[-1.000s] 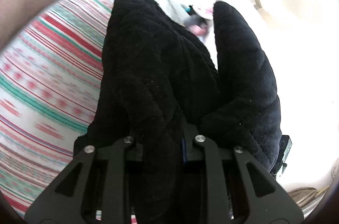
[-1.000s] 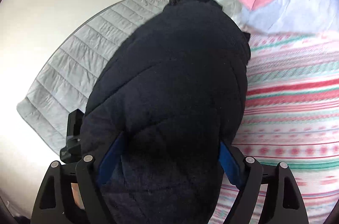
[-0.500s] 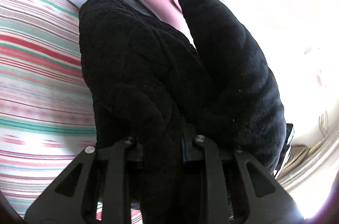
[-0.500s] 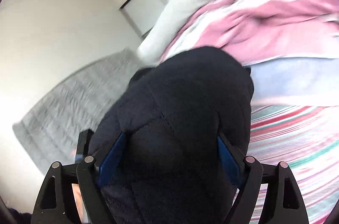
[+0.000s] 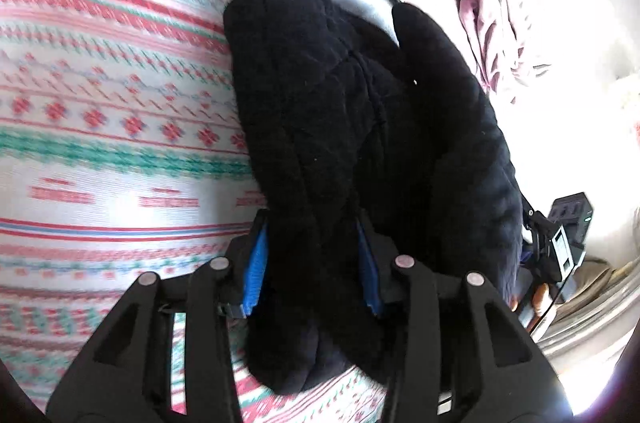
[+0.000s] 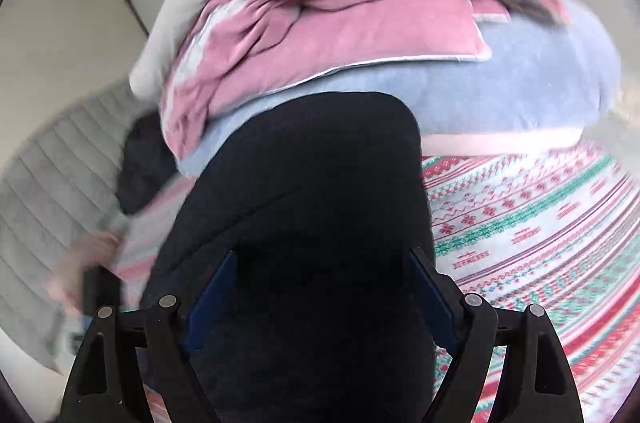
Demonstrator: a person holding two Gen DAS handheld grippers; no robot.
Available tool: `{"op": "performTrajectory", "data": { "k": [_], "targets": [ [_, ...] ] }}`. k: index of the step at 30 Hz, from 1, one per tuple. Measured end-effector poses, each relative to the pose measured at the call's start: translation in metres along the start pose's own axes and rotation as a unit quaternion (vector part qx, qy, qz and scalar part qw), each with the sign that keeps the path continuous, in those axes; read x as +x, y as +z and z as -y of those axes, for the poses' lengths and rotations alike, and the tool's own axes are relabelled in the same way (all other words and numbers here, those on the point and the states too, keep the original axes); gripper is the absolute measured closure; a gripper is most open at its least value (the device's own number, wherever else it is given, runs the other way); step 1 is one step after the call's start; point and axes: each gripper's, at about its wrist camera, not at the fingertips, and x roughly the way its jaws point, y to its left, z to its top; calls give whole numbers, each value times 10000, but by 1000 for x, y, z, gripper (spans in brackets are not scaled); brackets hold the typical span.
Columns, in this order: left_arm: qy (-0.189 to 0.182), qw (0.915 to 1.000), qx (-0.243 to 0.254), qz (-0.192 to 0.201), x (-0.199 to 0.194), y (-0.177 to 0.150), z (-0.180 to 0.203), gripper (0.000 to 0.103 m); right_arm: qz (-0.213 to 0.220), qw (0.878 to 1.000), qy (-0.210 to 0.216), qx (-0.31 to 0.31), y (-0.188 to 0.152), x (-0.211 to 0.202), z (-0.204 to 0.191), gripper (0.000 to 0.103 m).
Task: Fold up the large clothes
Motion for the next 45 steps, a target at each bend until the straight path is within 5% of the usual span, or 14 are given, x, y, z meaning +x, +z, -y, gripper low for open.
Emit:
{"op": "performTrajectory", "data": {
  "k": [4,15,22,27,30,38,45],
  "targets": [
    [275,9992,288,45,-17,19,-1,60,86,9987,-166,-470,-5,-14,-39,18],
    [505,9969,589,-93,-65,0,-9,60,175,9957,-214,-882,-26,-20,-101,18],
    [880,9929,776,-172,-94,-10,-17,60,0,9801,-940,-1751,-44,3,-159,18],
    [1412,9856,932,-82,-105,-26,-23,55,-132,9862,-1166,-1170,-50,-16,-168,18],
    [1640,9817,962,56,-108,-36,-21,40,-308,9880,-1058,-1085,-75,-28,-179,18],
    [2925,9411,1583,601,-118,-70,0,26,-243,9904,-1235,-576,-152,-60,-179,18],
    [3350,9144,1990,1096,-130,-91,16,19,-233,9865,-1623,21,-197,-76,-170,14]
  ]
}}
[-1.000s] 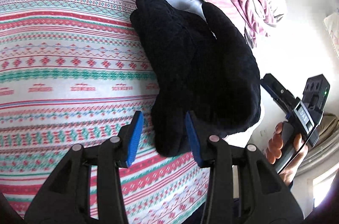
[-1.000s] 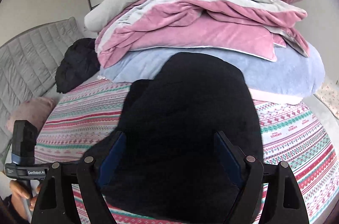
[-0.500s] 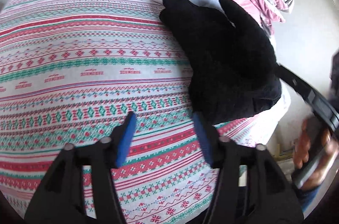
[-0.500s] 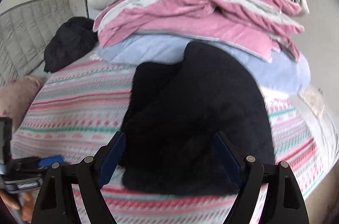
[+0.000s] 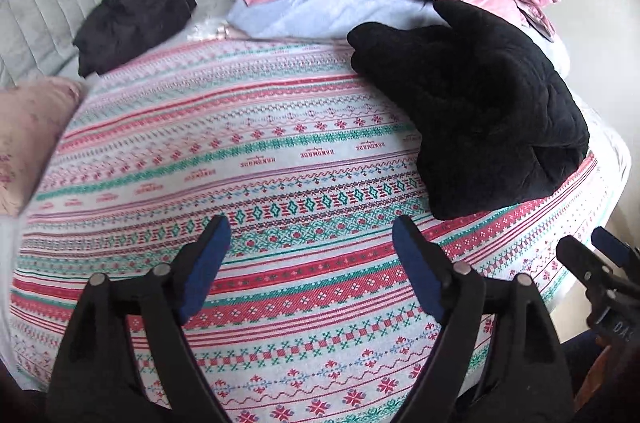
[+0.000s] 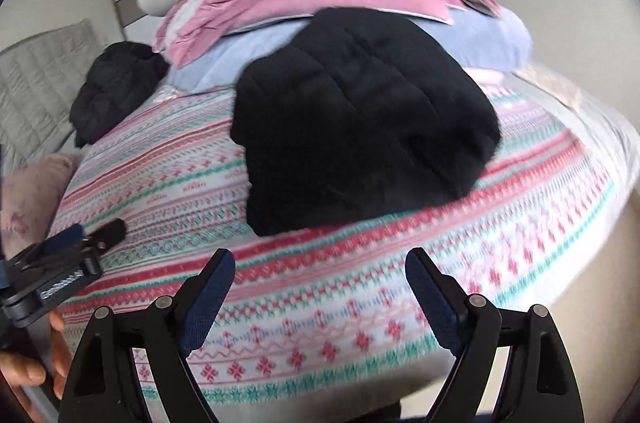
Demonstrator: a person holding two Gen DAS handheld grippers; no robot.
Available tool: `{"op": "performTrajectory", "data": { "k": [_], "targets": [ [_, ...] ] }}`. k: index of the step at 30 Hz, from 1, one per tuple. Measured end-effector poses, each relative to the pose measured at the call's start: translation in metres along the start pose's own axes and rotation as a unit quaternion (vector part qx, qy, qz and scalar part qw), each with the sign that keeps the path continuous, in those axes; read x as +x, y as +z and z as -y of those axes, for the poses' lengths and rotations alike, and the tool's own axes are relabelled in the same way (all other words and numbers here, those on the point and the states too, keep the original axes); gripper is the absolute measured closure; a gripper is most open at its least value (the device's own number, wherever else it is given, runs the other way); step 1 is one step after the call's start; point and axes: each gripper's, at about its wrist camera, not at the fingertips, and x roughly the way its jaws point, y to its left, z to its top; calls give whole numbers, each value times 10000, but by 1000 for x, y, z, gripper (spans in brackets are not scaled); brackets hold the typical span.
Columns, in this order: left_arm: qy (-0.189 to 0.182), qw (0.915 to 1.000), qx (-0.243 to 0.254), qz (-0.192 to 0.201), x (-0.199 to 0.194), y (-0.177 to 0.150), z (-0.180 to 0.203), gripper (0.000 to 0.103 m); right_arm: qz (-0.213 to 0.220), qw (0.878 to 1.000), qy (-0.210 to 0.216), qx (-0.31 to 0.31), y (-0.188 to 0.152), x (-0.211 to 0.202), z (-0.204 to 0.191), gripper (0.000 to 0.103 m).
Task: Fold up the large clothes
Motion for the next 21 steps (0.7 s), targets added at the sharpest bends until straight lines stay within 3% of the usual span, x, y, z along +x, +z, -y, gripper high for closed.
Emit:
{"op": "performTrajectory", "data": {
  "k": [4,12,21],
  "targets": [
    [-17,9998,150,159,-9,0,8,18,221,9989,-378,-165,-3,-14,-3,12],
    [-177,9982,493,276,-12,-7,24,12,432,9968,-662,-149,-2,-20,-6,8],
    [-255,9986,469,20,-1,-9,24,11,530,9938,-957,-174,-1,-15,-10,8]
  ]
}}
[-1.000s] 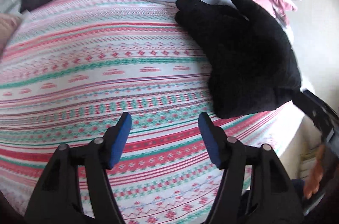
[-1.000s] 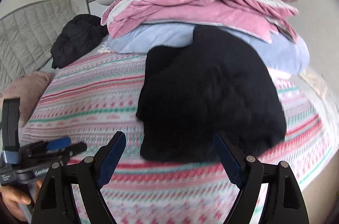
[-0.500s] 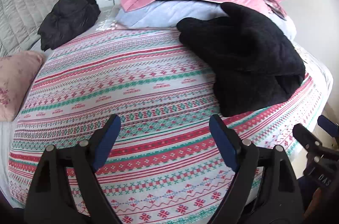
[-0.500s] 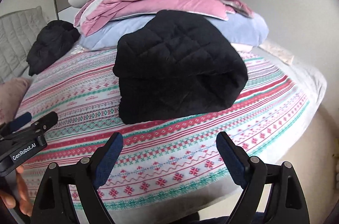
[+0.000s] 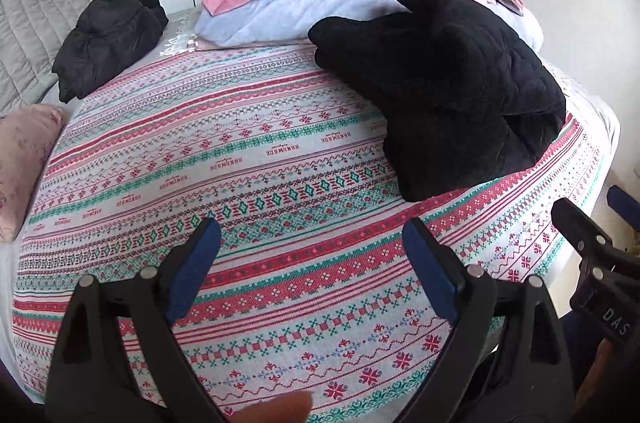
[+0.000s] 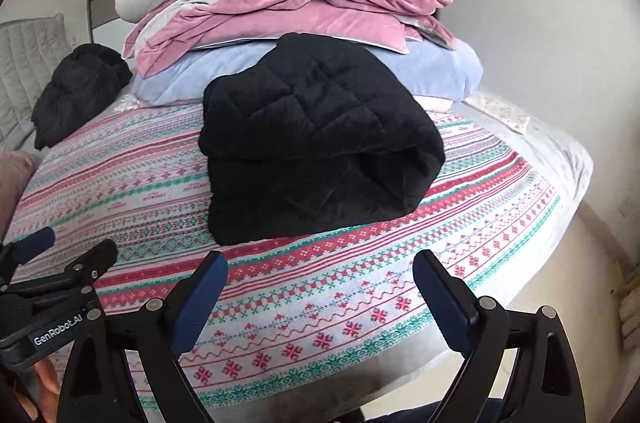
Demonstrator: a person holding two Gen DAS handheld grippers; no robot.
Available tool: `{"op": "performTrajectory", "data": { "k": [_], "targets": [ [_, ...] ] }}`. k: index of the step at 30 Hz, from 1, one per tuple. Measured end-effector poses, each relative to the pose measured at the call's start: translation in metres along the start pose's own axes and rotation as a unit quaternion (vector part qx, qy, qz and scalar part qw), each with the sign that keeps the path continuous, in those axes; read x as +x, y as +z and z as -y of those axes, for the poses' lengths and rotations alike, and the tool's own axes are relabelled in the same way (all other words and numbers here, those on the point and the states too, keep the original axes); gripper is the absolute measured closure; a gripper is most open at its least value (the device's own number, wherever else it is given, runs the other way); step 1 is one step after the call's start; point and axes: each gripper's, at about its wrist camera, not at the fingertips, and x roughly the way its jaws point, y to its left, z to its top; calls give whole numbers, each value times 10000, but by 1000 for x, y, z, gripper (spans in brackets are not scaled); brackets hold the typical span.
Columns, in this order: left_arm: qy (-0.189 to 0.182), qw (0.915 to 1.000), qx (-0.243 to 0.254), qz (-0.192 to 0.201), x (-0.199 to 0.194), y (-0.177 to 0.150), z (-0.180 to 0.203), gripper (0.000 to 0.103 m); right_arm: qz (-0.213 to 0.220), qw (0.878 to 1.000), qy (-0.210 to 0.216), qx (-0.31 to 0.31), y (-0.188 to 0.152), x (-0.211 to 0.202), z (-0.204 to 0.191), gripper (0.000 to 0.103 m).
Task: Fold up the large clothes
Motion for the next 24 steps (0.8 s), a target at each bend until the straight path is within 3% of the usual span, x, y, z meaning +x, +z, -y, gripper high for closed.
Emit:
{"op": "performTrajectory", "data": {
  "k": [24],
  "targets": [
    [-183,9998,51,-61,1,-1,5,2,-38,9999,-114,-35,-1,4,-2,8]
  ]
}}
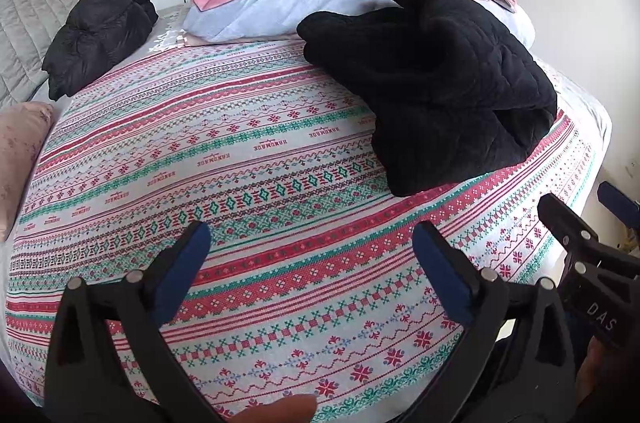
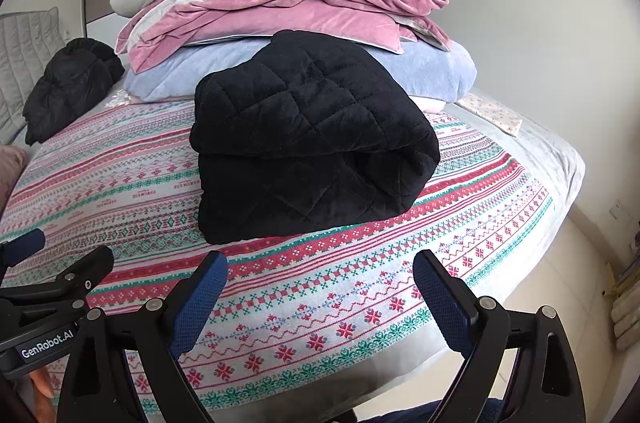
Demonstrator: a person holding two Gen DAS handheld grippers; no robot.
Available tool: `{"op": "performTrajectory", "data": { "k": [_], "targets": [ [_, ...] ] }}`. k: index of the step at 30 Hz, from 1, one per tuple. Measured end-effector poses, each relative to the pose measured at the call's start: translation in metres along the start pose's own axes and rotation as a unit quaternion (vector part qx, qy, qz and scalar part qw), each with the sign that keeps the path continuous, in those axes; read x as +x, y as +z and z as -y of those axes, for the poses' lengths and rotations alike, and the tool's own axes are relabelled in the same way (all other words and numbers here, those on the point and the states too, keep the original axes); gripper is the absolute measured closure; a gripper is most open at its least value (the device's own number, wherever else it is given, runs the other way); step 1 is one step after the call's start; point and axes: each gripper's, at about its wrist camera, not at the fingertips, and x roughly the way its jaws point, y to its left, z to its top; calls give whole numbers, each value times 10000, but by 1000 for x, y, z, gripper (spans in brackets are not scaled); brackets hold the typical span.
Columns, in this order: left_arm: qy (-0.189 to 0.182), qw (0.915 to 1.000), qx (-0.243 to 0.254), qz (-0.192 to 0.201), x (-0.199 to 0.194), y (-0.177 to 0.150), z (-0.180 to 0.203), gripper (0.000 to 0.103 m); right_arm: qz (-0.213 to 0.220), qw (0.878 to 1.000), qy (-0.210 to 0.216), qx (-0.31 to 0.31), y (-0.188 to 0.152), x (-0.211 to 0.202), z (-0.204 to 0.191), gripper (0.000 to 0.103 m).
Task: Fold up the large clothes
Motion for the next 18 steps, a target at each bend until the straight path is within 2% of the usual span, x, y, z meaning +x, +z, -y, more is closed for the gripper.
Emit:
{"op": "performTrajectory", "data": {
  "k": [18],
  "targets": [
    [-80,9999,46,-68,1,-2,3,1,-16,10000,-13,8,0,2,4,8]
  ]
}}
